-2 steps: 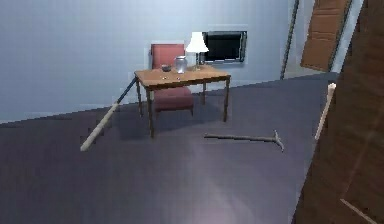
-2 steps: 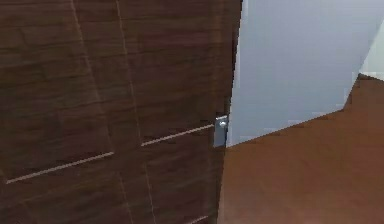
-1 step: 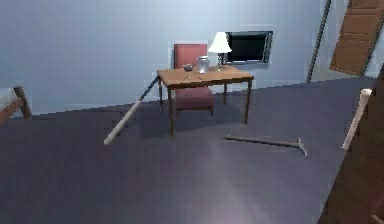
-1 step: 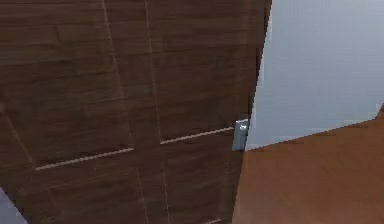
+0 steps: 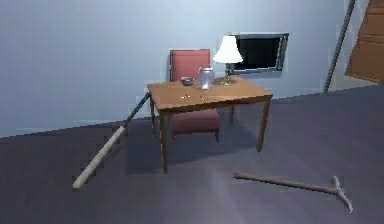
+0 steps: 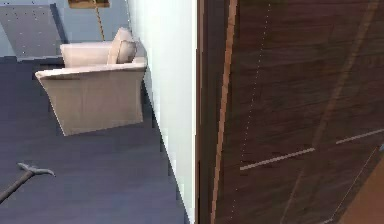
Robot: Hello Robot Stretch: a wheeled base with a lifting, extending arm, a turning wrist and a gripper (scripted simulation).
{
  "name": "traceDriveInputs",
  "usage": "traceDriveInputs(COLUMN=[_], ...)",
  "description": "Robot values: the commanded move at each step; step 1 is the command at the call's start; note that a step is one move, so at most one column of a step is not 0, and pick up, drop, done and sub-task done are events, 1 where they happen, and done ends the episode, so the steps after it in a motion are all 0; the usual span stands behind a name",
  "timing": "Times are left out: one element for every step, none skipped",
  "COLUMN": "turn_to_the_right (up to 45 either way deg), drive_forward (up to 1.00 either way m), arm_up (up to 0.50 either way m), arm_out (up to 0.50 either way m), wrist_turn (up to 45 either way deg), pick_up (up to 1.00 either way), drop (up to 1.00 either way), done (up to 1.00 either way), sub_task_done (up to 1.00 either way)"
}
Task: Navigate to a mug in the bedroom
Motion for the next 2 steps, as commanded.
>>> traceDriveInputs(turn_to_the_right=[24.0, 0.0], drive_forward=[0.00, 0.35], arm_up=[0.00, 0.00], arm_out=[0.00, 0.00], wrist_turn=[0.0, 0.0], pick_up=[0.00, 0.00], drop=[0.00, 0.00], done=[0.00, 0.00], sub_task_done=[0.00, 0.00])
